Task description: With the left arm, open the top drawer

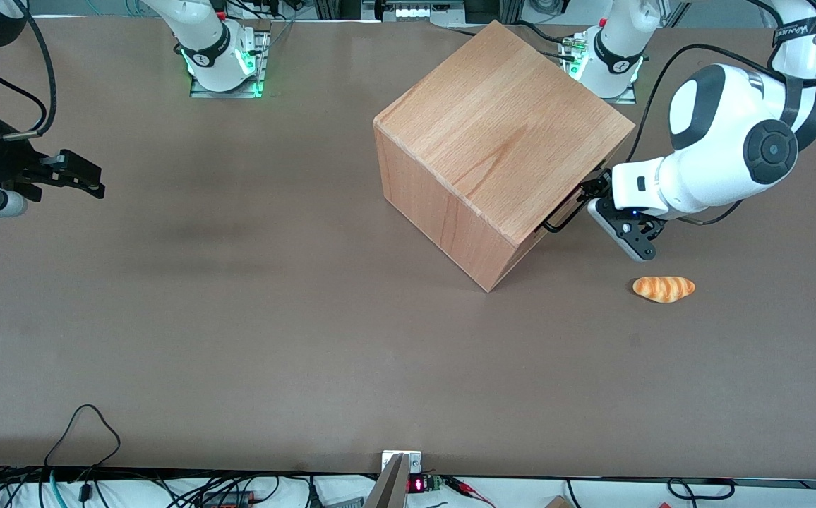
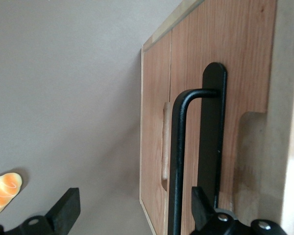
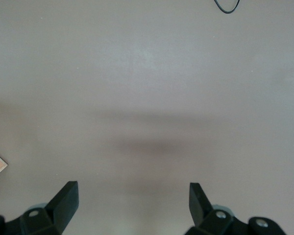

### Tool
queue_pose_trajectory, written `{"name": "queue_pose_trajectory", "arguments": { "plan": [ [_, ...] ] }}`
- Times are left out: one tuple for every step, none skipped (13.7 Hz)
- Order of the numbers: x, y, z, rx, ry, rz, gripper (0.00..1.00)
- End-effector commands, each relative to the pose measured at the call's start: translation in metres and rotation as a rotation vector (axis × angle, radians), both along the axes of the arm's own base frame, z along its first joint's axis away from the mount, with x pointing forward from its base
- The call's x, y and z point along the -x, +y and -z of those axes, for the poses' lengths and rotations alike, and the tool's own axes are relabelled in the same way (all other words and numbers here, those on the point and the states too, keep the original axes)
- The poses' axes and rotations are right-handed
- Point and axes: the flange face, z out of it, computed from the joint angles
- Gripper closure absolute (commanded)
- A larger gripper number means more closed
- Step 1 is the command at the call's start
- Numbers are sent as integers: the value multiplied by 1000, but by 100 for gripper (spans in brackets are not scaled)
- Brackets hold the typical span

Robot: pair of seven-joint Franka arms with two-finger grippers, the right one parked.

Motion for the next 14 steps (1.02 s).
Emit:
{"name": "queue_pose_trajectory", "arguments": {
  "plan": [
    [9,-6,21,69,74,-1,0],
    [9,-6,22,81,83,-10,0],
    [9,-6,24,82,87,-13,0],
    [8,-6,24,82,86,-13,0],
    [8,-6,27,81,89,-15,0],
    [6,-4,30,80,93,-20,0],
    [5,-2,33,78,92,-24,0],
    [3,3,40,73,100,-34,0],
    [0,9,44,67,103,-44,0],
    [-6,17,45,62,90,-57,0],
    [-17,29,45,56,61,-83,0],
    [-24,45,45,51,25,-120,0],
    [-32,63,46,44,-17,-162,0],
    [-39,78,47,35,-55,-197,0]
  ]
}}
